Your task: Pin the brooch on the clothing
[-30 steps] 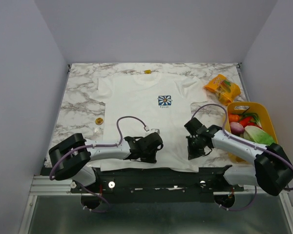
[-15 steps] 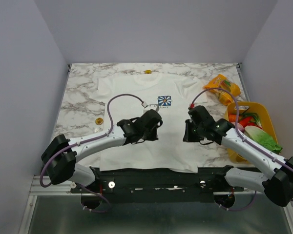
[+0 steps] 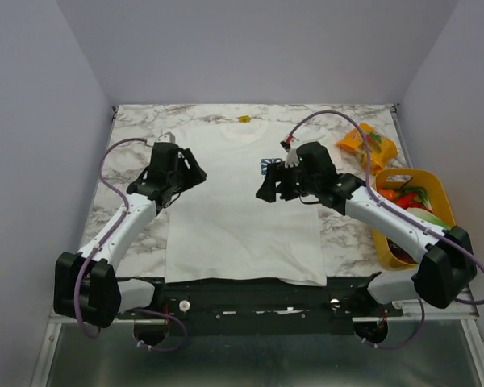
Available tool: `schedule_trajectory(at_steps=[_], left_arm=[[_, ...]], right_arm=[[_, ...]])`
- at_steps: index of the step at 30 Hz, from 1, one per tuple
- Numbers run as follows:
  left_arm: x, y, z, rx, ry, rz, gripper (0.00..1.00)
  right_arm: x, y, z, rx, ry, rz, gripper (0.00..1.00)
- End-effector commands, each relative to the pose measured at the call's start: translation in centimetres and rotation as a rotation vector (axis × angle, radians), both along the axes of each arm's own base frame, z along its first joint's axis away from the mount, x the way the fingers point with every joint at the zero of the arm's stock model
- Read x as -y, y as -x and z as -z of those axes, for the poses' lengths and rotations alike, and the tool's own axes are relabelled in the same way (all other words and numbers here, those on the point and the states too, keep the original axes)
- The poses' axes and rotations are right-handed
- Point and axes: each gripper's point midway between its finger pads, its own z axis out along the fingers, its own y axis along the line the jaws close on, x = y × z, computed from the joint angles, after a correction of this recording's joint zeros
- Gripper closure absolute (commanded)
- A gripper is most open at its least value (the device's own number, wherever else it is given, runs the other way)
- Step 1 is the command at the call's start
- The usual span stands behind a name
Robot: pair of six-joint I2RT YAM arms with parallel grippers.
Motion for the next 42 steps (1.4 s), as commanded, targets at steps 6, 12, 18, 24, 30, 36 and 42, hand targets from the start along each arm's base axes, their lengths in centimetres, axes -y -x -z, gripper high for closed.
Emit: schedule_trajectory(at_steps=[6, 12, 18, 24, 30, 36, 42], left_arm=[[-11.5, -1.1, 3.6, -0.058, 0.257, -0.355, 0.25], [-16.0, 0.0, 6.9, -0.104, 0.260, -0.530, 0.26], [-17.9, 0.3, 9.4, -0.164, 0.214, -0.586, 0.30], [-18.5, 0.6, 11.3, -0.204, 0.207, -0.591, 0.35], [-18.4, 0.3, 12.7, -0.229, 0.227, -0.586, 0.40], [-18.7, 0.0, 13.5, -0.255, 0.230, -0.598, 0.54], [-19.1, -0.1, 14.5, -0.286, 0.227, -0.611, 0.82]], right_arm=[[-10.3, -2.3, 1.0, 0.025, -0.156, -0.296, 0.18], [-17.6, -5.1, 2.4, 0.003, -0.179, -0.377, 0.26], [-23.1, -6.3, 3.9, -0.078, -0.209, -0.448, 0.42], [-27.1, -5.5, 7.8, -0.127, -0.188, -0.511, 0.51], [-29.8, -5.8, 9.5, -0.169, -0.219, -0.518, 0.51], [-31.3, -6.4, 10.4, -0.209, -0.241, -0.467, 0.52], [-31.3, -6.4, 12.9, -0.260, -0.219, -0.433, 0.56]])
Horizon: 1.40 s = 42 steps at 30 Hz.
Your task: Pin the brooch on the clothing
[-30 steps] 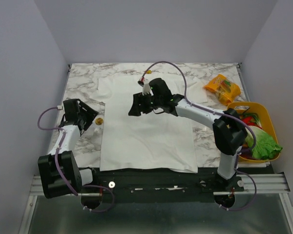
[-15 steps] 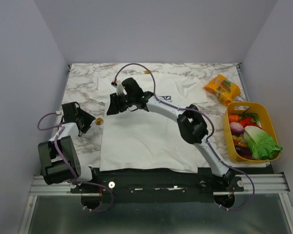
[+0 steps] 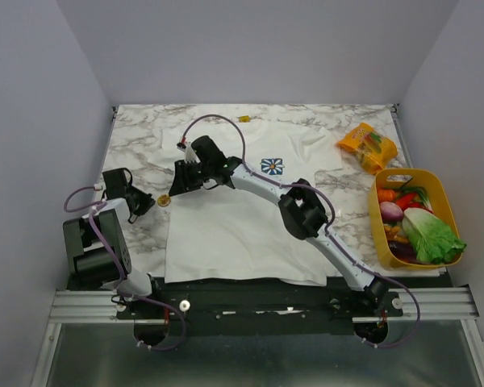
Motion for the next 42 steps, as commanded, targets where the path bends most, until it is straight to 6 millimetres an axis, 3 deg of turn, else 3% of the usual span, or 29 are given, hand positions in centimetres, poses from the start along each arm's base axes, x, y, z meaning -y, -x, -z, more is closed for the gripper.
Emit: schedule_trajectory(at_steps=[1, 13, 32, 38, 42], left_arm=[[-0.3, 0.2, 1.1, -0.035, 0.001, -0.006, 0.82], [0.4, 0.5, 2.8, -0.069, 0.035, 0.037, 0.81], [1.8, 1.8, 2.4, -0.060, 0.025, 0.096, 0.80], [1.9, 1.8, 1.3, -0.031, 0.010, 0.114, 0.76], [2.5, 1.9, 1.7, -0.036, 0.023, 0.136, 0.72]], right_arm=[[-0.3, 0.4, 1.7, -0.064, 0.030, 0.019, 0.56], [-1.7, 0.9, 4.0, -0.138, 0.022, 0.061, 0.56], [-0.9, 0.4, 5.3, -0.178, 0.082, 0.138, 0.51], [-1.2, 0.7, 5.4, -0.192, 0.044, 0.097, 0.51], [-1.2, 0.6, 5.5, -0.206, 0.016, 0.080, 0.52]])
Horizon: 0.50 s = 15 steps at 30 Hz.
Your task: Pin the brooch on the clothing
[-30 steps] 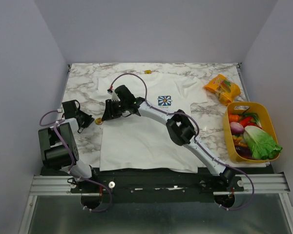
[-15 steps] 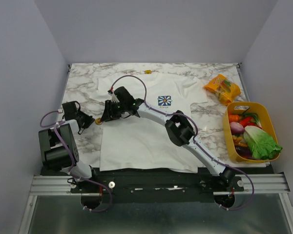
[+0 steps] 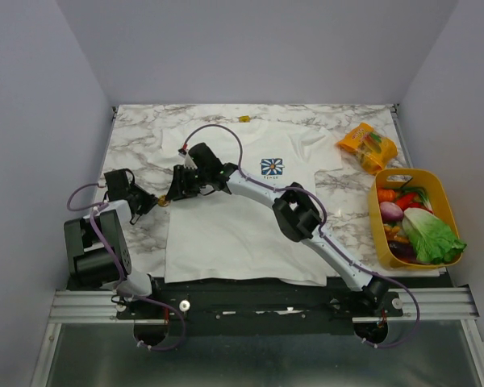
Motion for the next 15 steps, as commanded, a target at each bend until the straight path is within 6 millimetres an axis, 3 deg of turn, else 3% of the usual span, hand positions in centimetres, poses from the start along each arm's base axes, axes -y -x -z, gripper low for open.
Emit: schedule_trajectory(at_steps=[1, 8, 15], left_arm=[[1.2, 2.2, 1.8, -0.084, 0.019, 0.051, 0.70], [0.6, 2.2, 1.0, -0.072, -0.019, 0.037, 0.65], [0.3, 2.3, 0.3, -0.064, -0.036, 0.020, 0.64]], right_arm=[[0.1, 0.3, 2.4, -0.031, 0.002, -0.020, 0.52], [0.1, 0.1, 2.1, 0.004, -0.007, -0.037, 0.52], [0.0, -0.2, -0.2, 0.121, -0.048, -0.083, 0.51]])
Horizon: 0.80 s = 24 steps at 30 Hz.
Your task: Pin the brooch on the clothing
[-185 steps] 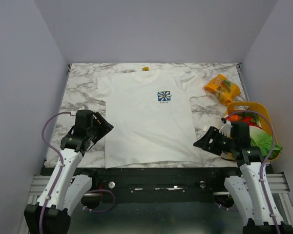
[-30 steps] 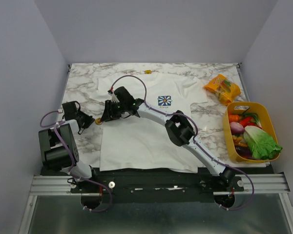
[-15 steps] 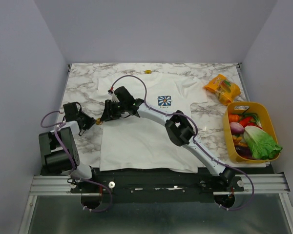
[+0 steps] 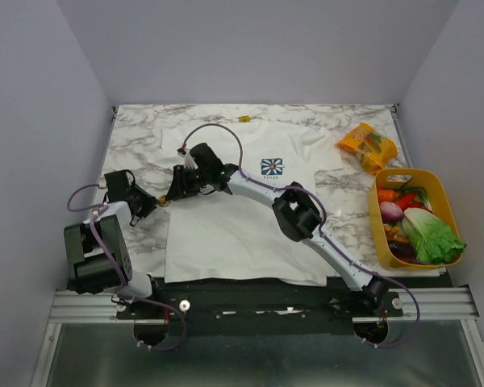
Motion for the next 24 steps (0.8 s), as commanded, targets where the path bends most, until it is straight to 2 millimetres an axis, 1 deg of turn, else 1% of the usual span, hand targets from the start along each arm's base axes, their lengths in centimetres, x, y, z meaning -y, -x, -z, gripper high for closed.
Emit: schedule_trajectory(at_steps=[1, 3, 11, 12, 13, 14, 16, 19, 20, 24], left_arm=[[-0.1, 1.4, 0.5, -0.045, -0.024, -0.009, 0.64], [-0.1, 1.5, 0.6, -0.046, -0.022, -0.012, 0.64], [-0.2, 1.8, 0.5, -0.055, -0.028, -0.019, 0.63], [-0.2, 1.9, 0.4, -0.055, -0.029, -0.020, 0.63], [-0.2, 1.8, 0.3, -0.052, -0.031, -0.021, 0.63], [-0.3, 1.8, 0.1, -0.048, -0.033, -0.022, 0.63], [-0.4, 1.9, -0.1, -0.049, -0.039, -0.025, 0.63], [-0.5, 1.8, -0.5, -0.040, -0.046, -0.027, 0.62], [-0.6, 1.7, -0.8, -0.033, -0.049, -0.030, 0.62], [-0.6, 1.8, -0.8, -0.038, -0.052, -0.029, 0.62]], right_arm=[[0.0, 0.1, -0.6, 0.091, -0.022, -0.051, 0.51], [0.1, -0.1, -1.4, 0.118, -0.036, -0.054, 0.51], [0.1, -0.5, -2.2, 0.181, -0.043, -0.064, 0.52], [0.0, -0.5, -2.9, 0.204, -0.055, -0.070, 0.52], [0.0, -0.5, -3.2, 0.217, -0.058, -0.070, 0.52], [0.1, -0.5, -3.0, 0.222, -0.053, -0.069, 0.52], [0.1, -0.8, -3.7, 0.252, -0.063, -0.064, 0.52], [-0.1, -0.8, -4.2, 0.275, -0.080, -0.079, 0.52], [-0.1, -0.6, -4.5, 0.278, -0.090, -0.091, 0.52], [-0.1, -0.1, -5.1, 0.292, -0.110, -0.109, 0.52]])
